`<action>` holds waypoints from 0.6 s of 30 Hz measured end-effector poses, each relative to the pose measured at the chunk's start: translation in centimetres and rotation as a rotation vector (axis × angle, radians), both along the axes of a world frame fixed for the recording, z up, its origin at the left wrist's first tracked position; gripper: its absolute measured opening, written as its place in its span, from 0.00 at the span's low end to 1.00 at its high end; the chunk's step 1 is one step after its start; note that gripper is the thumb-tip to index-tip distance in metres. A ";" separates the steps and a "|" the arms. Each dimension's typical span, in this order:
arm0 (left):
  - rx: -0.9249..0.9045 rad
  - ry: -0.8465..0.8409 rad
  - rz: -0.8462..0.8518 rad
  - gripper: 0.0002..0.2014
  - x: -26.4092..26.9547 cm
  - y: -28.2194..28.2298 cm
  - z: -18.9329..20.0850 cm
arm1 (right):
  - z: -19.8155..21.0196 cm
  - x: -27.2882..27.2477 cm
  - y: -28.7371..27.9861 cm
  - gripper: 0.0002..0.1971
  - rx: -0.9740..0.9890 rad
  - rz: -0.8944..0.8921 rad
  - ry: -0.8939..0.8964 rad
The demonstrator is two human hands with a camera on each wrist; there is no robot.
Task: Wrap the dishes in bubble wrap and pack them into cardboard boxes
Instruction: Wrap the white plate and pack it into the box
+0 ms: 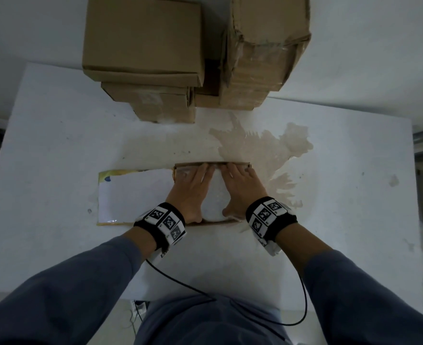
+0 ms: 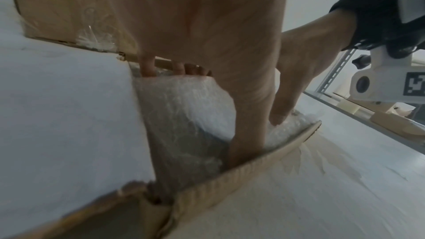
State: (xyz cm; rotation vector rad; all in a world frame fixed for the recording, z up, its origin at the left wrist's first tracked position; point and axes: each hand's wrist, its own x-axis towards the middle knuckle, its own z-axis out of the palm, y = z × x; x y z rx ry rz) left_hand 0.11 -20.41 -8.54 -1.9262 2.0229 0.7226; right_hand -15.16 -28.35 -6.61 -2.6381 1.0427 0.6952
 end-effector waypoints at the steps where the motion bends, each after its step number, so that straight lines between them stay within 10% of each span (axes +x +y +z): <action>1: 0.013 0.008 0.005 0.70 0.0 -0.1 -0.1 | -0.1 0.1 0.0 0.62 -0.001 -0.003 0.004; 18: -0.045 0.080 0.001 0.73 0.5 0.6 -1.8 | -2.1 -1.8 0.0 0.73 -0.004 0.088 -0.062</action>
